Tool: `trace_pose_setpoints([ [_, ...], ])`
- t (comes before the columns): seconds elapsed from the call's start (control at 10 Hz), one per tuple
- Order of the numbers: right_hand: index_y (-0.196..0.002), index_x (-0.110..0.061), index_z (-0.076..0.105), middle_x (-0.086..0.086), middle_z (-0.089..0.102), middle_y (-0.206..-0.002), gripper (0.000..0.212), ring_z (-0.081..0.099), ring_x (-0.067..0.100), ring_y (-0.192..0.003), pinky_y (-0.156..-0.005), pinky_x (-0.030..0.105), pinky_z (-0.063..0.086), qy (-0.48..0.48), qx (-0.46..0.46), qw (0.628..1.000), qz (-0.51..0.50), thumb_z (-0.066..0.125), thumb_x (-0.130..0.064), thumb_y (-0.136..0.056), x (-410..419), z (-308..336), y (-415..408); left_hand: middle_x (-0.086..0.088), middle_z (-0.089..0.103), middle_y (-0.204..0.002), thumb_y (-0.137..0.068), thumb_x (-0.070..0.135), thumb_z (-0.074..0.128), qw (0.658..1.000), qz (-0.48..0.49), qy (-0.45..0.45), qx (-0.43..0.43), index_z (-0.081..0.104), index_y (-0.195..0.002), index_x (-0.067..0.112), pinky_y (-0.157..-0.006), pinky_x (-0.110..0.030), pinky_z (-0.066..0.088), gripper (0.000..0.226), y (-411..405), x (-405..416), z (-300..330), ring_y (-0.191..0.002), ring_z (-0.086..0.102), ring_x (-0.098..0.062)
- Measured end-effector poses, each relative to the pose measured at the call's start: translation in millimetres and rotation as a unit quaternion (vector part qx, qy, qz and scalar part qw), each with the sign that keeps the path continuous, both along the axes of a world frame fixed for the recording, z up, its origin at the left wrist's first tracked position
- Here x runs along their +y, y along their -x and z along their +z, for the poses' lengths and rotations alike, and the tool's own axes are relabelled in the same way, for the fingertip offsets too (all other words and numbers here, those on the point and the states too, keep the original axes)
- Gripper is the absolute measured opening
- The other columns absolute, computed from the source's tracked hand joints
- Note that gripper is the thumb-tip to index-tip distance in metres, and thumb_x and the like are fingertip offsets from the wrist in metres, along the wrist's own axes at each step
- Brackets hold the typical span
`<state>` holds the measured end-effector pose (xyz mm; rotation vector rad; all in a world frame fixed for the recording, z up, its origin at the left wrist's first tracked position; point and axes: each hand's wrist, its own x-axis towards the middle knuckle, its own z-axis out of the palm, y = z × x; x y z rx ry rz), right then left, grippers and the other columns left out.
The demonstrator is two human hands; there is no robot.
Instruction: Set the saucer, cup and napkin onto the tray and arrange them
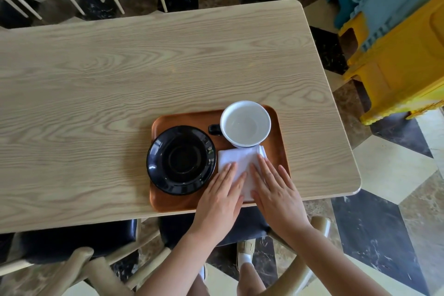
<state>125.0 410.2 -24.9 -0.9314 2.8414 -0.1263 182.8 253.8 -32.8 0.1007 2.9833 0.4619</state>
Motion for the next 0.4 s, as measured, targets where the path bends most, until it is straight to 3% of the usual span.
trace_pose_setpoints([
  [0.2,-0.131,-0.011,0.050,0.010,0.045,-0.143,0.054,0.042,0.024,-0.131,-0.110,0.039,0.018,0.000,-0.005,1.000,-0.013,0.035,-0.031,-0.084,-1,7,-1,-0.014,0.045,-0.143,-0.091,0.029,0.046,1.000,-0.009,0.017,-0.018,0.049,-0.133,0.015,-0.106,-0.033,0.033,0.045,3,3,8,-0.134,0.038,-0.025],
  [0.3,-0.127,-0.013,0.055,0.009,0.051,-0.139,0.049,0.049,0.024,-0.126,-0.106,0.040,0.036,-0.005,-0.005,1.000,-0.016,0.051,-0.032,-0.081,-2,11,-1,-0.014,0.052,-0.137,-0.080,0.027,0.068,0.999,0.006,0.017,-0.041,0.057,-0.126,0.015,-0.100,-0.033,0.040,0.048,7,4,18,-0.127,0.048,-0.026],
  [0.4,-0.119,-0.014,0.062,0.009,0.059,-0.131,0.056,0.058,0.025,-0.118,-0.092,0.047,0.048,-0.016,-0.040,0.999,-0.031,0.076,-0.031,-0.067,-8,26,4,-0.013,0.035,-0.149,-0.090,0.025,0.055,0.994,-0.009,-0.005,-0.105,0.042,-0.137,0.014,-0.106,-0.036,0.036,0.050,14,6,39,-0.135,0.036,-0.028],
])
